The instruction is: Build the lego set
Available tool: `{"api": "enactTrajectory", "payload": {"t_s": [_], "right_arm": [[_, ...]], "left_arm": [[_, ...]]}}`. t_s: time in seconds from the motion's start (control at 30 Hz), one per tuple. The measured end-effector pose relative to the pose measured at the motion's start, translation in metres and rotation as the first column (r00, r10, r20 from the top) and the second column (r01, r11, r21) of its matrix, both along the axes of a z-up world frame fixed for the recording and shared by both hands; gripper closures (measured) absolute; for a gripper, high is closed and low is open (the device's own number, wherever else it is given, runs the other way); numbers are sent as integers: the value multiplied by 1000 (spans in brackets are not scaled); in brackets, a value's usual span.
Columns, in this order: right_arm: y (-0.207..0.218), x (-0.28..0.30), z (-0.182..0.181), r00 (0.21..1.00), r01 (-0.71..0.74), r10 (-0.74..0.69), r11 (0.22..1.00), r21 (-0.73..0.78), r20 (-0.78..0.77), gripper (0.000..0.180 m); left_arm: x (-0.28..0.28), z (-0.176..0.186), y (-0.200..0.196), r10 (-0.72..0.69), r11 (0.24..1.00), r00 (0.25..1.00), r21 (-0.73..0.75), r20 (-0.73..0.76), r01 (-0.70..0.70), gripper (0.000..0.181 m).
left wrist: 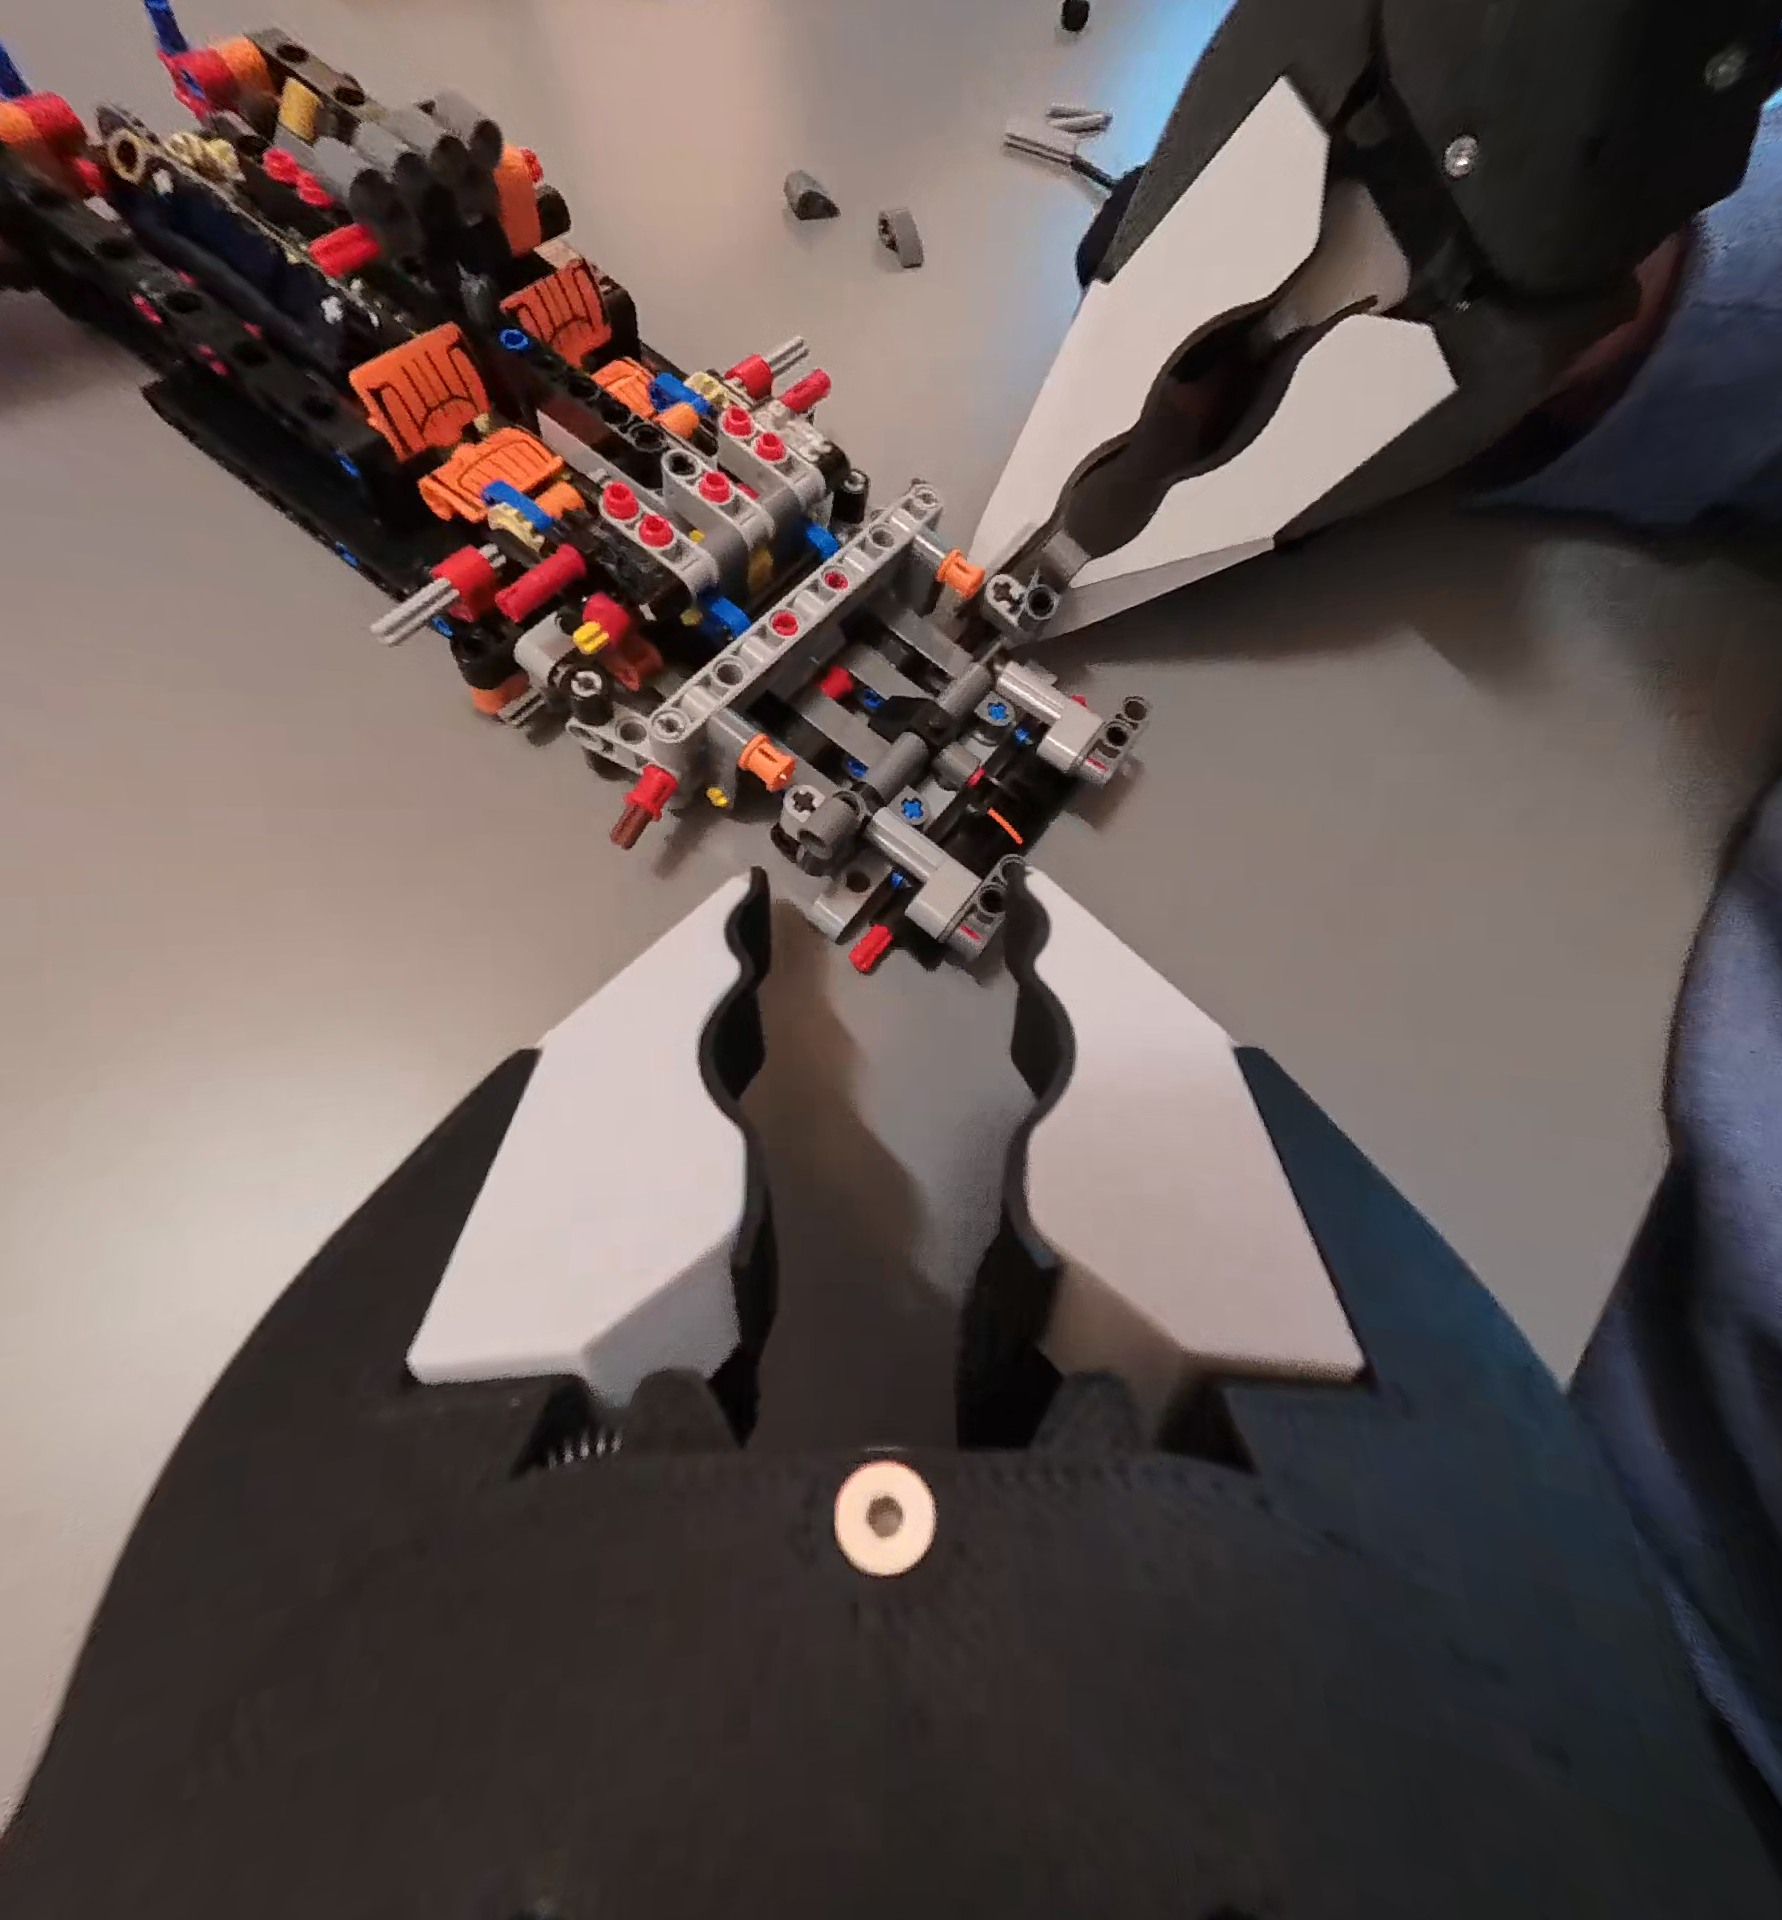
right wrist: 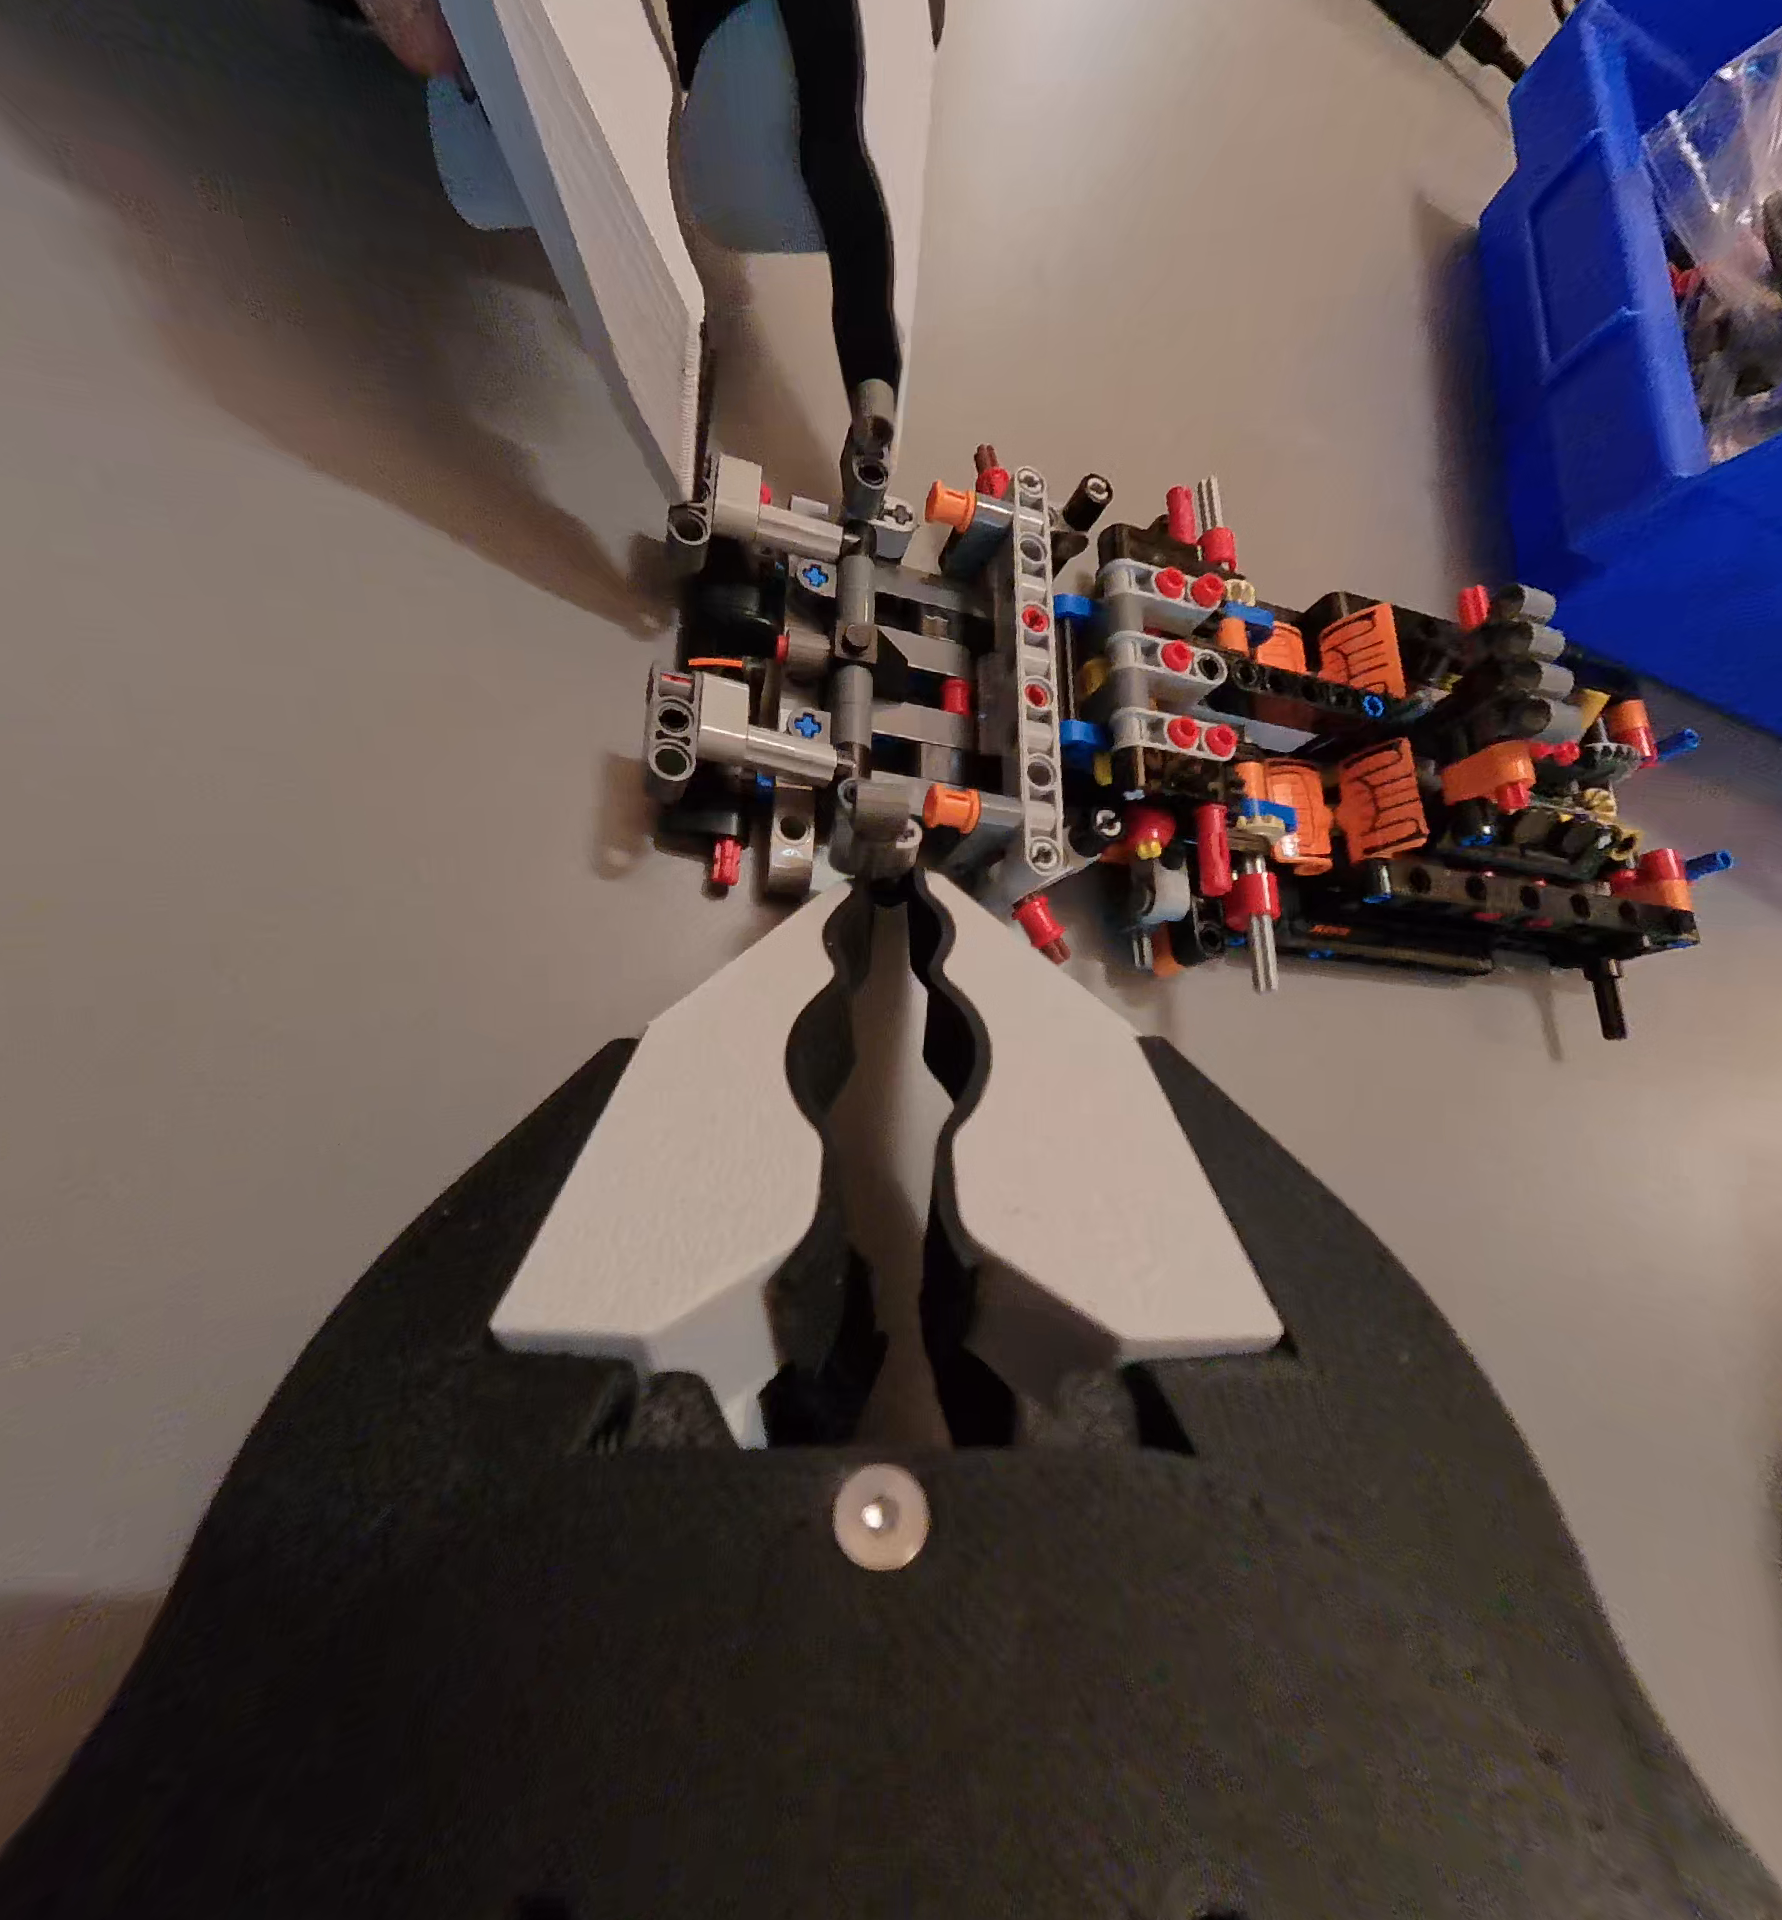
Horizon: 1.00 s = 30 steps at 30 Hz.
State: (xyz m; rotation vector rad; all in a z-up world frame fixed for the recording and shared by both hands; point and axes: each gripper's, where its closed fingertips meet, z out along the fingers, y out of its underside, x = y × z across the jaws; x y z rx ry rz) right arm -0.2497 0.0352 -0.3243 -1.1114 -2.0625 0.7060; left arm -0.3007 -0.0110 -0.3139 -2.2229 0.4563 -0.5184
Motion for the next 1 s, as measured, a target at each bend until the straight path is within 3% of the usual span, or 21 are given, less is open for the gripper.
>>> {"api": "enactTrajectory", "payload": {"t_s": [0.3, 1.0], "right_arm": [[-2, -3, -1, 1000, -15, 15, 1000, -21, 13, 175], [-3, -2, -2, 1000, -22, 22, 1000, 6, 8, 175]], "left_arm": [[6, -2, 3, -64, 995, 993, -65, 95, 70, 144], [2, -3, 7, -80, 992, 991, -85, 109, 90, 146]]}}
